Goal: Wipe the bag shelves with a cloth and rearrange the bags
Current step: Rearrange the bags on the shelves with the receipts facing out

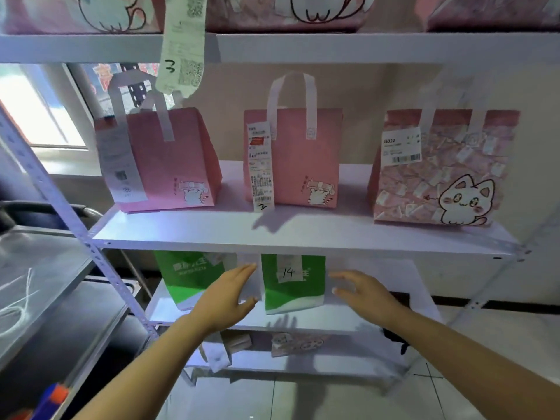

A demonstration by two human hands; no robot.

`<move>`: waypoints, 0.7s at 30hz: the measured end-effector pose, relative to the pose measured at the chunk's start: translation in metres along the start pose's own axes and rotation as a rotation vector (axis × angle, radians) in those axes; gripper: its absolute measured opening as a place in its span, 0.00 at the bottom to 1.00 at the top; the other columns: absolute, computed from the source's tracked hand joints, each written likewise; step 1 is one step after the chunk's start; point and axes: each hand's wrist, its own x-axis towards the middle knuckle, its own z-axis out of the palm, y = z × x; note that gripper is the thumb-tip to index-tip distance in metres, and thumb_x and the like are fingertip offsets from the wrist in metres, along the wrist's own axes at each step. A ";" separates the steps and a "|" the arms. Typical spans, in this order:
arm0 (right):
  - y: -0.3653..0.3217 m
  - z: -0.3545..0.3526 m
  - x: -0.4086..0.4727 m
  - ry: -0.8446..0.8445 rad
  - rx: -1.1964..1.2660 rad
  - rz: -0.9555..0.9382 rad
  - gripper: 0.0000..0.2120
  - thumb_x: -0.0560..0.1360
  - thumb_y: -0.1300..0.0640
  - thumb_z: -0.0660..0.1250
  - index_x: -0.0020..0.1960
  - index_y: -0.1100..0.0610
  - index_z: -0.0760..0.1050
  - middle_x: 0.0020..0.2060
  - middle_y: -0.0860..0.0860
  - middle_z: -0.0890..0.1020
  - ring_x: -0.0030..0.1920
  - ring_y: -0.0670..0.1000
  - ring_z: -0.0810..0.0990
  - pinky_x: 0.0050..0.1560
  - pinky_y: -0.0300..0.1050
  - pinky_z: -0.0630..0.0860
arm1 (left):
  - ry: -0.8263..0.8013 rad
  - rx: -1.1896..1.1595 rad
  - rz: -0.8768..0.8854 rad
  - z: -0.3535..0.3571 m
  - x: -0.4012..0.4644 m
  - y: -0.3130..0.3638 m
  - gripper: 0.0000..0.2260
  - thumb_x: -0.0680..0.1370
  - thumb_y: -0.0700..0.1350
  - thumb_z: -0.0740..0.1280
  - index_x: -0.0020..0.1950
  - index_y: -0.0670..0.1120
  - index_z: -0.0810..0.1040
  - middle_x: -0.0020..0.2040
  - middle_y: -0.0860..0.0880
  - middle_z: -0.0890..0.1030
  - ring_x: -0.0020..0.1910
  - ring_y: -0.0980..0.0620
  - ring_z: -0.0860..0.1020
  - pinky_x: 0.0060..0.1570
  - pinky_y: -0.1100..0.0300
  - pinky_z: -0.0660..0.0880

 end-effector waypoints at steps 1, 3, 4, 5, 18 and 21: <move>0.002 0.008 0.002 0.000 0.009 0.024 0.18 0.78 0.53 0.64 0.67 0.51 0.71 0.68 0.49 0.71 0.65 0.48 0.70 0.59 0.36 0.65 | -0.019 -0.009 -0.003 0.004 0.000 -0.008 0.31 0.78 0.55 0.62 0.78 0.49 0.54 0.77 0.51 0.59 0.75 0.52 0.59 0.71 0.61 0.56; 0.002 0.021 0.005 -0.004 0.019 0.065 0.18 0.78 0.54 0.64 0.67 0.51 0.71 0.67 0.49 0.71 0.65 0.49 0.71 0.60 0.37 0.66 | -0.055 -0.014 -0.004 0.009 0.000 -0.021 0.31 0.78 0.56 0.62 0.78 0.49 0.53 0.77 0.50 0.59 0.75 0.51 0.59 0.71 0.60 0.56; 0.002 0.027 0.006 -0.007 0.021 0.083 0.18 0.78 0.55 0.64 0.68 0.52 0.71 0.67 0.49 0.72 0.66 0.49 0.71 0.62 0.39 0.67 | -0.072 -0.011 -0.006 0.012 0.000 -0.028 0.32 0.78 0.55 0.62 0.78 0.49 0.53 0.77 0.50 0.59 0.75 0.51 0.58 0.71 0.60 0.56; 0.001 0.032 0.007 -0.005 0.026 0.099 0.18 0.78 0.55 0.64 0.68 0.52 0.71 0.66 0.50 0.72 0.66 0.50 0.71 0.63 0.41 0.67 | -0.086 -0.011 -0.009 0.015 0.000 -0.033 0.31 0.78 0.55 0.62 0.78 0.49 0.53 0.77 0.50 0.58 0.75 0.51 0.58 0.71 0.60 0.56; -0.045 -0.039 0.058 0.288 0.168 -0.049 0.18 0.77 0.57 0.65 0.67 0.50 0.71 0.62 0.47 0.75 0.63 0.46 0.72 0.63 0.44 0.68 | 0.149 -0.105 0.111 -0.056 0.044 -0.029 0.28 0.77 0.54 0.63 0.75 0.50 0.61 0.72 0.52 0.67 0.67 0.50 0.69 0.64 0.60 0.64; -0.058 -0.069 0.082 0.348 0.261 -0.019 0.18 0.76 0.58 0.66 0.66 0.53 0.73 0.58 0.51 0.78 0.59 0.51 0.76 0.64 0.51 0.71 | 0.198 -0.115 0.022 -0.079 0.073 -0.027 0.29 0.77 0.53 0.63 0.75 0.47 0.60 0.73 0.49 0.66 0.71 0.50 0.65 0.67 0.57 0.63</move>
